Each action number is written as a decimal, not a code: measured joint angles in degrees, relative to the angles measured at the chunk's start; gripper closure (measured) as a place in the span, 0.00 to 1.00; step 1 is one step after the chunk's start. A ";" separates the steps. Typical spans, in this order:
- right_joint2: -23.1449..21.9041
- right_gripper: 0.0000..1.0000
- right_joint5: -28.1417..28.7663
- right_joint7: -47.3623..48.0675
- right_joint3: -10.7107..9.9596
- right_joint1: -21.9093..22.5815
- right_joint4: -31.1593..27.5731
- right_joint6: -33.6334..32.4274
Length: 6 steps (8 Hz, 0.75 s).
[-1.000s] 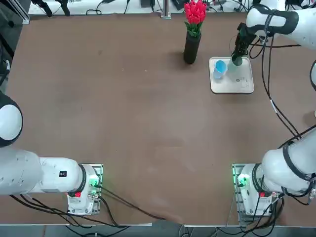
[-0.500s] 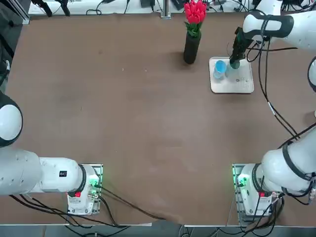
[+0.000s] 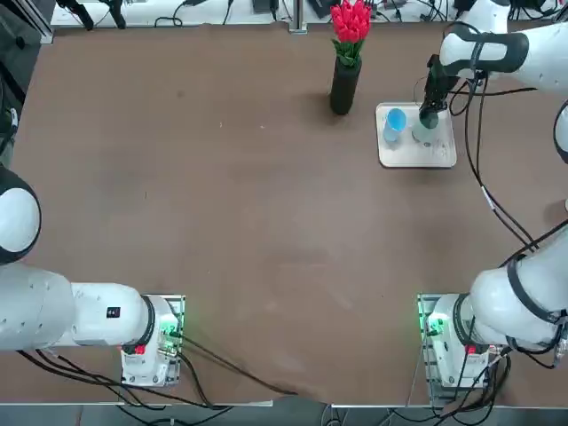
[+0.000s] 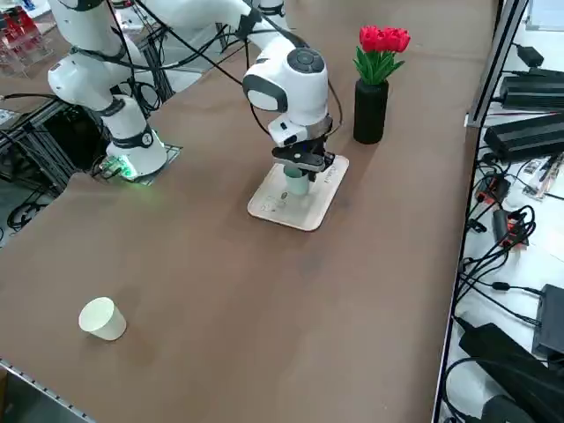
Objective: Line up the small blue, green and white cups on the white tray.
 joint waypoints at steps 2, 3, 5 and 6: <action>0.00 0.98 -0.07 1.68 0.02 0.37 -0.04 0.35; 0.00 0.98 -0.07 2.16 0.03 0.57 -0.04 0.42; 0.11 0.98 -0.08 2.39 0.04 0.82 -0.26 0.88; 0.23 0.97 -0.08 2.44 0.04 0.91 -0.54 1.30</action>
